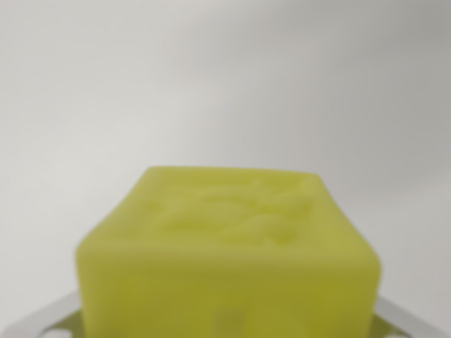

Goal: Pick yellow cube

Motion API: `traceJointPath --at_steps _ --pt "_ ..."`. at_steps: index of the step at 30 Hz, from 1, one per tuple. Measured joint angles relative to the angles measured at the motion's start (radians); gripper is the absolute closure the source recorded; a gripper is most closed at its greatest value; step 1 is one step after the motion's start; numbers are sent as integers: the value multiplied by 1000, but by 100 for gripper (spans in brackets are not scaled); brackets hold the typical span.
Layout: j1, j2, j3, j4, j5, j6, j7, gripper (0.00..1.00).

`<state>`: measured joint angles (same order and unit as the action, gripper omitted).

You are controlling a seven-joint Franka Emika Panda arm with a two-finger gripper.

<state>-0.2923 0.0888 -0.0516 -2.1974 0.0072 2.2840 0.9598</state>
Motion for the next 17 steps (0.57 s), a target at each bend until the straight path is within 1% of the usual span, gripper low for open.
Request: traceJointPath --at_steps 8,17 --pt "0 -25 0 18 -2 -43 1 100" --pt "0 -27 0 19 -2 -46 1 100"
